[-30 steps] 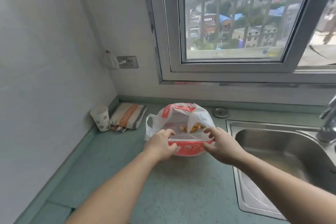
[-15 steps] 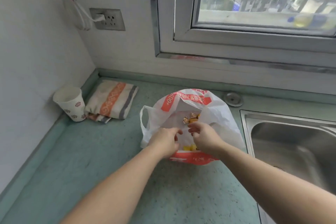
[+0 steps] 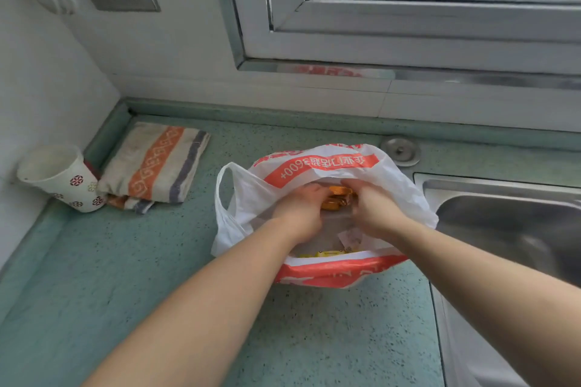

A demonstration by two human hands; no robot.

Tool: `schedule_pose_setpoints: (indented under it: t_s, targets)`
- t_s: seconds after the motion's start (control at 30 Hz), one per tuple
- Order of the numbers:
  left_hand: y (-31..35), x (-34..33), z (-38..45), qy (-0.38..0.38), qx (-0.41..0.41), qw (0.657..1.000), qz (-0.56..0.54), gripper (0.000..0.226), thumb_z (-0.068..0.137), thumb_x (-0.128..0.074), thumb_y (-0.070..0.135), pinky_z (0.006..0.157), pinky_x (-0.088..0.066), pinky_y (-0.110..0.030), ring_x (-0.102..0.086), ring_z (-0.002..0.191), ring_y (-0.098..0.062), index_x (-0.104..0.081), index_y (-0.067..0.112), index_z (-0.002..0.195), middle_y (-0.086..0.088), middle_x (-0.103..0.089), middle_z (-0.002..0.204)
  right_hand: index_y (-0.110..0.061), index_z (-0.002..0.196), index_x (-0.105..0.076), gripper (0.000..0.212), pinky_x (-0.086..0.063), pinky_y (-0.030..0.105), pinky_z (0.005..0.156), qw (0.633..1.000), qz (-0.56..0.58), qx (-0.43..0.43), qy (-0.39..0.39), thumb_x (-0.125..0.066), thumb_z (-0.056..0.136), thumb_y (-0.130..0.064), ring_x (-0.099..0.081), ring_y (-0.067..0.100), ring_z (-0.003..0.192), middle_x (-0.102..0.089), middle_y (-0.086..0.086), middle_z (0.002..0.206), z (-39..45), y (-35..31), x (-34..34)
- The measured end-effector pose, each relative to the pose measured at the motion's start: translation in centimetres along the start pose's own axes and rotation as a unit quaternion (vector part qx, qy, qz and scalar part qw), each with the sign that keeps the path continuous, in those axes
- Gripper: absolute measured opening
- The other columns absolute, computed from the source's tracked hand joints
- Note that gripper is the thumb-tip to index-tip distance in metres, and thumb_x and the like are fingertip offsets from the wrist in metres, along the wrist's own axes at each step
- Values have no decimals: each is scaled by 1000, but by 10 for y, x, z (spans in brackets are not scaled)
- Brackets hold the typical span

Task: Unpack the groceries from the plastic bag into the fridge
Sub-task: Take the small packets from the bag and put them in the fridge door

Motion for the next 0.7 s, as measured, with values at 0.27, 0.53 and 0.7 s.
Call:
schedule_pose_setpoints:
  t_s: [0.27, 0.53, 0.7]
  targets:
    - [-8, -18, -4, 10, -22, 999, 43, 19, 84, -60, 31, 87, -52, -41, -54, 113, -26, -60, 18, 99, -3, -57, 124, -32, 124, -51, 50, -47, 42, 96, 991, -124, 42, -33, -48, 74, -29, -52, 25, 120, -57, -2, 130, 25, 9, -18]
    - [-30, -7, -20, -7, 52, 999, -7, 13, 93, -55, 25, 83, -50, -37, -58, 98, -25, -57, 17, 103, -6, -59, 114, -24, 123, -52, 30, -39, 29, 78, 996, -82, 22, 5, -40, 97, -34, -55, 26, 111, -58, 4, 125, 20, 8, -16]
    - [-29, 12, -32, 9, 104, 993, -59, 19, 97, -48, 25, 79, -49, -37, -60, 96, -31, -54, 14, 111, -11, -64, 108, -13, 128, -51, 37, -38, 28, 80, 999, -14, 29, -7, -32, 101, -28, -56, 28, 101, -60, 9, 112, 12, -16, 2]
Point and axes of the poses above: each hand's wrist, its own z-axis towards the middle knuckle, its own x-axis out of the back of the hand, y = z × x, the point moved 6 cm from there along z, towards the middle knuckle
